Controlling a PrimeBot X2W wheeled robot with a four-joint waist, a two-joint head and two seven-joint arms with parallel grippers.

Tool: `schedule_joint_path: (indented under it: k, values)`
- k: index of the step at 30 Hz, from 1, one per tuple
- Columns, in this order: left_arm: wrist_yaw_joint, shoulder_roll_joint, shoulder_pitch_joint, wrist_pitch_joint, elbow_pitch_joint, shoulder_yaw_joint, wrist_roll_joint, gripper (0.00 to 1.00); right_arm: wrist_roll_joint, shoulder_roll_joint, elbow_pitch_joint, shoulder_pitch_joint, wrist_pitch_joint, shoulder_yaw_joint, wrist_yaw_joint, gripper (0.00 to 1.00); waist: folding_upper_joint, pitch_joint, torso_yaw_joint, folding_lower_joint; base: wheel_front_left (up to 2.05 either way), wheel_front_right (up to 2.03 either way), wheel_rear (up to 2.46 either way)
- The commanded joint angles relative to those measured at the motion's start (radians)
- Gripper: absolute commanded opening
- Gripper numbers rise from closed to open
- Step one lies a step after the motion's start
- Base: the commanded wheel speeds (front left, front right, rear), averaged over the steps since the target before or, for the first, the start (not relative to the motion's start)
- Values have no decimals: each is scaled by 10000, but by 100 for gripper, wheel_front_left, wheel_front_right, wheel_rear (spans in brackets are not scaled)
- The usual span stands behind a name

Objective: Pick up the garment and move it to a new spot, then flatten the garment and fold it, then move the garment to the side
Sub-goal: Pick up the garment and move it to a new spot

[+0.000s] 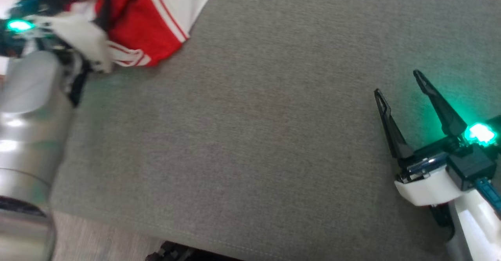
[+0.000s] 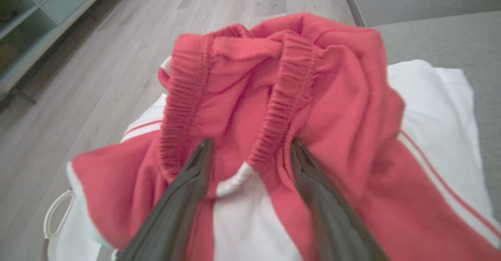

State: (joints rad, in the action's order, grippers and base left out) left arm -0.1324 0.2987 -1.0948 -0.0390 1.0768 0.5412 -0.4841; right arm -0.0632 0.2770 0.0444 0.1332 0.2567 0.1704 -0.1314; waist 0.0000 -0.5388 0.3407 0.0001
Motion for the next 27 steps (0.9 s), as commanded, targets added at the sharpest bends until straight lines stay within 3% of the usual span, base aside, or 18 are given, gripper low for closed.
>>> schedule_joint_path:
  k: [1,5,6,7,8,13,17,27]
  values:
    - [22,835,-652,-348,144,-245,26,100,-60,168,243,9,51,228,7,100,0,-195,-245,-1,0,0,0]
    - [49,872,-765,-678,780,-158,92,100,-69,182,324,41,51,144,7,100,0,-293,-362,-1,0,0,0]
    - [42,804,-765,-689,939,-140,33,81,-69,182,342,33,51,121,7,100,0,-301,-381,-1,0,0,0]
    - [35,754,-779,-730,1048,-112,-17,36,-68,180,352,26,51,106,7,100,0,-307,-398,-1,0,0,0]
    - [30,727,-805,-806,1115,-57,-37,0,-66,163,354,29,51,79,7,100,0,-310,-410,-1,0,0,0]
    - [21,693,-1093,-1292,897,379,-210,0,29,-84,270,182,51,74,7,100,0,-51,-487,-1,0,0,0]
    - [20,834,-1312,-1196,16,626,-1212,0,164,-570,108,418,51,221,7,100,0,571,-761,-1,0,0,0]
    - [18,2729,-1914,-80,-3389,2025,-3503,0,571,-1953,-262,341,51,244,7,100,0,2584,-2401,-1,0,0,0]
